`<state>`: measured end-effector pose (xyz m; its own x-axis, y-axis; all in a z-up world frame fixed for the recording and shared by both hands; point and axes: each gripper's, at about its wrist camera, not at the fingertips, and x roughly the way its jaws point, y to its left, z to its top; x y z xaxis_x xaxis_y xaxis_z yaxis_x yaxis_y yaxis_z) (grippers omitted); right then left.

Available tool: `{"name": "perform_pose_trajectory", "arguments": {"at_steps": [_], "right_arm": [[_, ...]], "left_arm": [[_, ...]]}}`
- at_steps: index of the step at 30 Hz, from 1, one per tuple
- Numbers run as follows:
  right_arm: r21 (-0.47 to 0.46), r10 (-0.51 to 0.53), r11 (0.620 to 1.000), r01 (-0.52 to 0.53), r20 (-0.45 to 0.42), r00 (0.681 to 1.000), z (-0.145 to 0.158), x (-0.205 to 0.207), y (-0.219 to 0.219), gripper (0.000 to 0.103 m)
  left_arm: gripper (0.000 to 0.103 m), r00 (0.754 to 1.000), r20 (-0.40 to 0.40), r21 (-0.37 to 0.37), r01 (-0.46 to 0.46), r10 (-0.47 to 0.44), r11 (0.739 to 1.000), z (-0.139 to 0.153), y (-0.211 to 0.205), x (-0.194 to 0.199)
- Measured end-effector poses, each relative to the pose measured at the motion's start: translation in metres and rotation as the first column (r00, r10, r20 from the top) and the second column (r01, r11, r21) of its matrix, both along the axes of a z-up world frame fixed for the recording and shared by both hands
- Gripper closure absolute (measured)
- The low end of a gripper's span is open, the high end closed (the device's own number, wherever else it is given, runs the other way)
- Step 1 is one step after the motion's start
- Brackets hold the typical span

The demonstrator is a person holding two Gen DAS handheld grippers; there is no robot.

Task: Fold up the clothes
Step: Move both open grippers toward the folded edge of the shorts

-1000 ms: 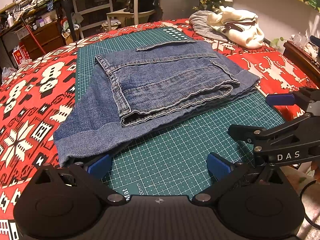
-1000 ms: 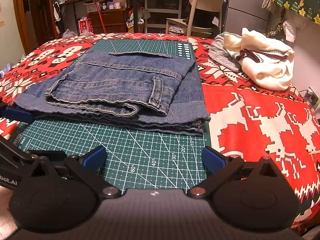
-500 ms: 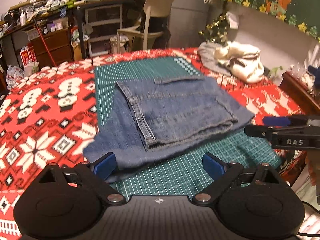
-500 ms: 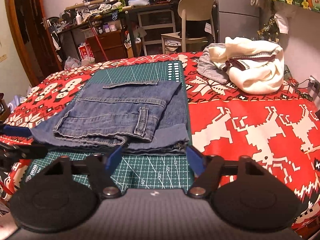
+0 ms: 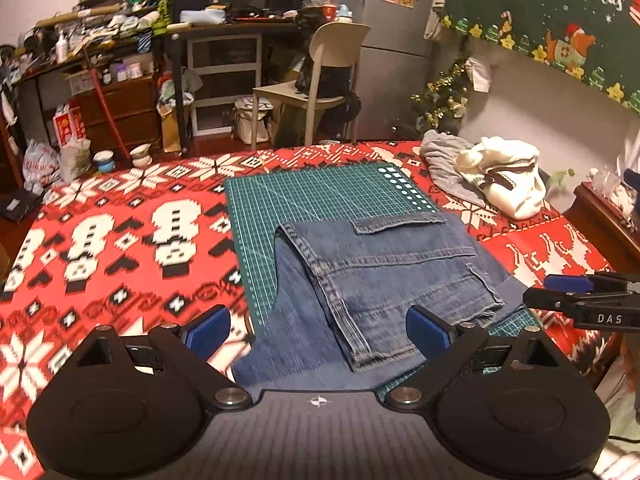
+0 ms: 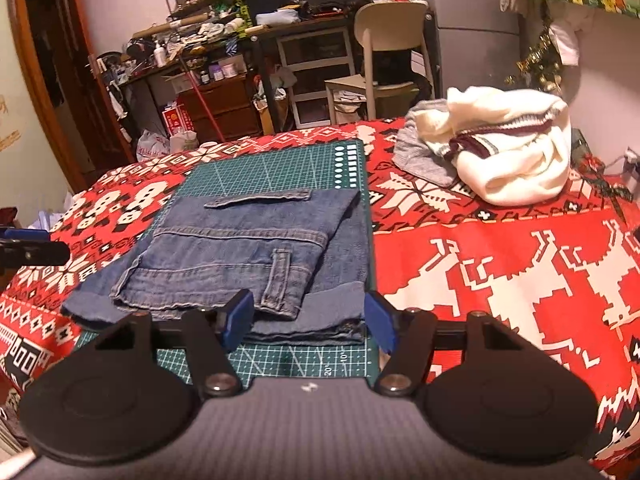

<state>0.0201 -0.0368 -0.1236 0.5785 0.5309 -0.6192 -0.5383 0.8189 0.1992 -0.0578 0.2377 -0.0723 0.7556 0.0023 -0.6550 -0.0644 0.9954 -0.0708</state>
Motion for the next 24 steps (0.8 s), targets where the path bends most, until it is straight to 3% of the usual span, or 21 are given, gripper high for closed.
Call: {"name": "perform_pose_trajectory", "arguments": {"at_steps": [3,11,15,24], "right_arm": [[0.012,-0.010,1.000,0.010,-0.012,1.000,-0.001,0.005,-0.002,0.039],[0.031,-0.017,0.999,0.018,-0.035,0.999,-0.004,0.013,-0.006,0.040],[0.025,-0.019,1.000,0.020,-0.041,0.999,-0.005,0.015,-0.006,0.040],[0.022,-0.035,0.999,0.037,-0.051,0.998,-0.009,0.017,-0.009,0.038]], "left_arm": [[0.008,1.000,0.001,0.010,0.025,-0.025,1.000,-0.001,0.006,0.011],[0.009,0.995,-0.093,0.043,-0.038,0.042,0.998,-0.023,0.024,0.039],[0.012,0.988,-0.144,-0.003,-0.057,0.056,0.998,-0.031,0.030,0.045],[0.012,0.987,-0.154,0.032,-0.037,0.042,0.999,-0.033,0.022,0.041]]}}
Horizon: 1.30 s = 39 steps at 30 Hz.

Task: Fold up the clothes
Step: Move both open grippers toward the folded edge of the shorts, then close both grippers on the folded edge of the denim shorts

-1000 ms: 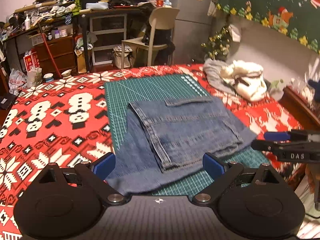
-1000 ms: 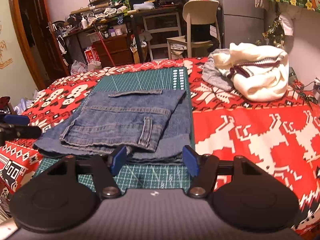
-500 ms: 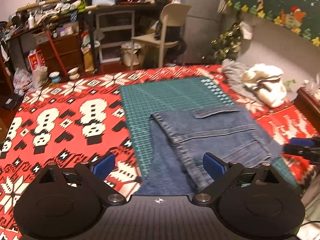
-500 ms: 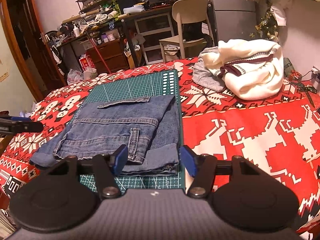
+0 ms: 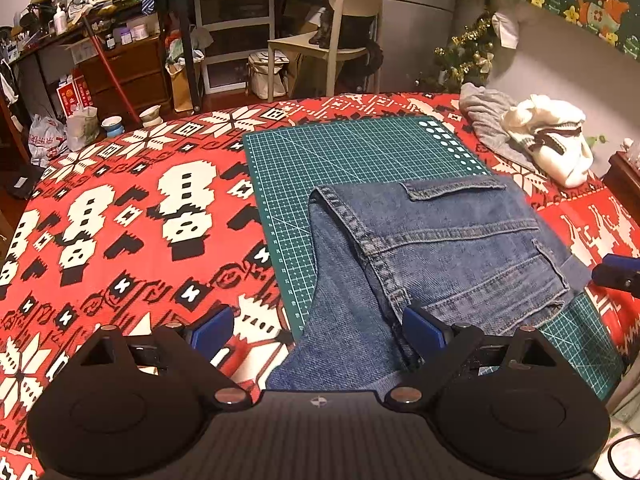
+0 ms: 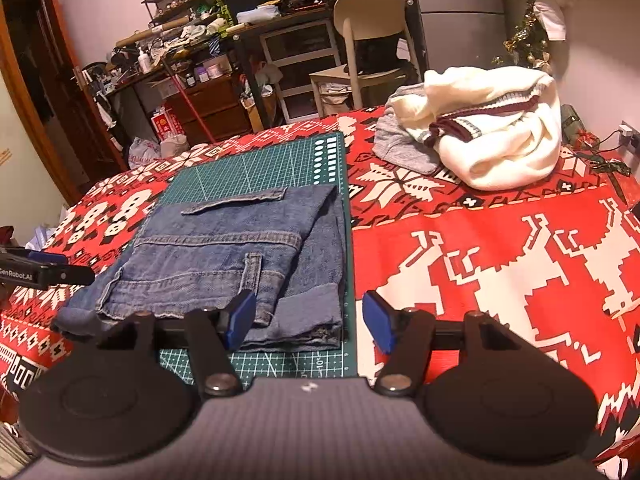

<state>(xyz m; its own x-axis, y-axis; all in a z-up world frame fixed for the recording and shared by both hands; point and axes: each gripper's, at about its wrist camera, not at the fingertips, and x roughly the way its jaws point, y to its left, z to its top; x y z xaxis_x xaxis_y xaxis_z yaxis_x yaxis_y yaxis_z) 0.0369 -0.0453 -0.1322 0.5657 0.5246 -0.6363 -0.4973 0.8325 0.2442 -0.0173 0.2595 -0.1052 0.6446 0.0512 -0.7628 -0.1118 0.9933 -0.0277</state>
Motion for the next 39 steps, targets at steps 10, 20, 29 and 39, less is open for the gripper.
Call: {"name": "perform_pose_trajectory", "arguments": {"at_steps": [10,20,29,39], "right_arm": [[-0.022,0.055,0.998,-0.053,0.118,0.992,0.019,0.006,0.000,0.015],[-0.031,0.061,0.998,-0.056,0.183,0.981,0.025,0.013,0.005,0.001],[-0.067,0.099,0.994,-0.087,0.206,0.974,0.020,0.018,0.013,0.001],[-0.047,0.090,0.996,-0.082,0.202,0.975,0.022,0.023,0.019,0.001]], "left_arm": [[0.011,0.998,0.013,0.030,-0.064,0.064,0.997,-0.003,0.006,-0.014],[0.009,0.996,0.072,0.061,-0.064,0.060,0.996,0.000,0.006,-0.024],[0.006,0.986,0.150,0.166,-0.095,0.070,0.982,0.005,-0.001,-0.028],[0.006,0.978,0.148,-0.136,-0.128,0.148,0.982,0.002,0.019,-0.028]]}}
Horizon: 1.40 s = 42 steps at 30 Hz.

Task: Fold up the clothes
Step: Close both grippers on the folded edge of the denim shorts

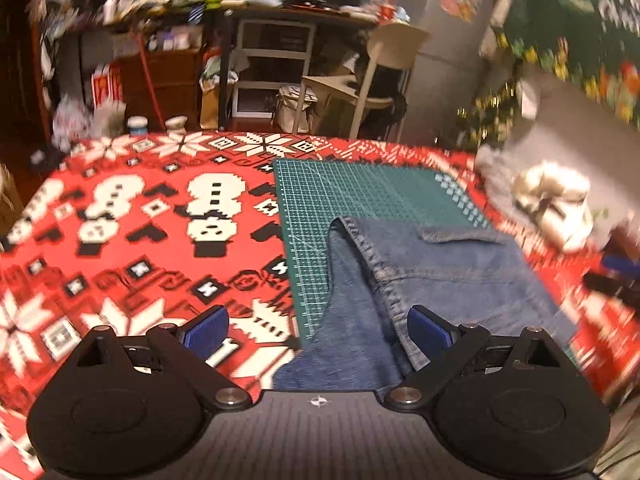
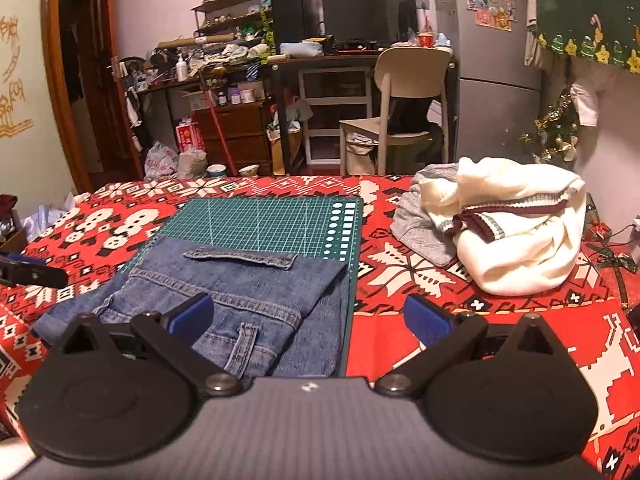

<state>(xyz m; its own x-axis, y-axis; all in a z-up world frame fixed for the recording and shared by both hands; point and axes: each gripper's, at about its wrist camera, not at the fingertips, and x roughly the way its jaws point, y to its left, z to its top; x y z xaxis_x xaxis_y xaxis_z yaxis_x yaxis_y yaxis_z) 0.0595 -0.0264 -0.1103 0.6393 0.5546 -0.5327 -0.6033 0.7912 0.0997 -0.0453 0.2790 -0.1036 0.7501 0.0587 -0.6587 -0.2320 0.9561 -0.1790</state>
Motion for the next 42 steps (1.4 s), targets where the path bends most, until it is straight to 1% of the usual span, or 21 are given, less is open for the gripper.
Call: {"name": "perform_pose_trajectory", "arguments": {"at_steps": [1,3,4,7,10,13,14,15,16,17,18,19,20,22,24,26,30,35,39,42], "right_arm": [[0.005,-0.008,1.000,0.009,-0.004,1.000,0.000,0.001,0.000,0.001],[0.024,-0.011,1.000,0.013,-0.064,0.998,-0.001,0.008,-0.001,0.001],[0.033,-0.020,0.999,0.023,-0.078,0.997,-0.002,0.010,-0.002,0.001],[0.026,-0.022,0.999,0.024,-0.062,0.998,-0.002,0.012,-0.003,0.002],[0.021,-0.002,1.000,0.004,-0.076,0.997,-0.003,0.013,-0.002,0.004],[0.025,0.019,1.000,-0.016,-0.108,0.994,-0.006,0.014,0.000,0.006],[0.027,0.026,0.999,-0.024,-0.117,0.993,-0.008,0.015,0.001,0.008],[0.035,0.040,0.999,-0.036,-0.125,0.991,-0.010,0.016,0.001,0.021],[0.044,0.054,0.998,-0.048,-0.133,0.990,-0.012,0.017,0.002,0.030],[0.045,0.055,0.998,-0.050,-0.139,0.989,-0.013,0.018,0.002,0.047],[0.042,0.056,0.998,-0.051,-0.144,0.988,-0.016,0.019,0.003,0.058],[0.038,0.057,0.998,-0.051,-0.148,0.987,-0.018,0.021,0.003,0.060],[0.025,0.050,0.999,-0.046,-0.151,0.987,-0.020,0.022,0.004,0.060],[0.013,0.038,0.999,-0.036,-0.163,0.986,-0.025,0.026,0.005,0.066],[0.016,0.028,1.000,-0.026,-0.183,0.983,-0.029,0.032,0.006,0.075],[0.018,0.019,1.000,-0.015,-0.203,0.979,-0.033,0.037,0.007,0.078],[-0.014,-0.018,1.000,0.015,-0.236,0.972,-0.043,0.052,0.014,0.076],[0.002,-0.039,0.999,0.041,-0.266,0.963,-0.055,0.063,0.016,0.074],[0.024,-0.047,0.998,0.055,-0.270,0.962,-0.057,0.066,0.017,0.074],[0.022,-0.054,0.998,0.062,-0.272,0.961,-0.057,0.067,0.019,0.074]], "left_arm": [[0.006,1.000,-0.003,0.001,-0.002,0.002,1.000,0.000,0.000,0.000],[0.007,1.000,-0.009,0.005,-0.004,0.004,1.000,0.000,-0.001,0.001],[0.007,1.000,-0.013,0.013,0.002,-0.001,1.000,-0.001,-0.002,0.001],[0.010,0.999,-0.038,0.018,0.002,-0.001,1.000,-0.003,-0.003,0.001],[0.012,0.998,-0.063,0.015,-0.001,0.002,1.000,-0.006,-0.003,0.000],[0.013,0.998,-0.067,-0.006,-0.004,0.003,1.000,-0.009,0.003,-0.005],[0.013,0.998,-0.070,-0.004,-0.003,0.003,1.000,-0.009,0.004,-0.006],[0.013,0.997,-0.073,0.000,-0.001,0.001,1.000,-0.010,0.004,-0.007],[0.014,0.997,-0.077,0.003,0.001,-0.001,1.000,-0.010,0.005,-0.008],[0.024,0.997,-0.081,0.003,0.006,-0.006,1.000,-0.011,0.005,-0.009],[0.029,0.996,-0.086,-0.002,0.016,-0.016,1.000,-0.011,0.006,-0.009],[0.037,0.995,-0.092,-0.012,0.024,-0.025,1.000,-0.011,0.007,-0.009],[0.039,0.995,-0.097,-0.024,0.028,-0.031,0.999,-0.012,0.008,-0.009],[0.040,0.994,-0.103,-0.037,0.031,-0.035,0.999,-0.013,0.010,-0.008],[0.044,0.993,-0.109,-0.049,0.034,-0.040,0.998,-0.014,0.012,-0.008],[0.045,0.992,-0.116,-0.058,0.037,-0.043,0.998,-0.015,0.014,-0.007],[0.048,0.990,-0.135,-0.084,0.036,-0.048,0.996,-0.020,0.016,-0.003],[0.048,0.988,-0.151,-0.111,0.022,-0.039,0.994,-0.027,0.021,-0.002],[0.048,0.988,-0.150,-0.133,0.013,-0.033,0.991,-0.029,0.024,-0.002],[0.048,0.989,-0.146,-0.136,0.016,-0.036,0.991,-0.029,0.025,-0.001]]}}
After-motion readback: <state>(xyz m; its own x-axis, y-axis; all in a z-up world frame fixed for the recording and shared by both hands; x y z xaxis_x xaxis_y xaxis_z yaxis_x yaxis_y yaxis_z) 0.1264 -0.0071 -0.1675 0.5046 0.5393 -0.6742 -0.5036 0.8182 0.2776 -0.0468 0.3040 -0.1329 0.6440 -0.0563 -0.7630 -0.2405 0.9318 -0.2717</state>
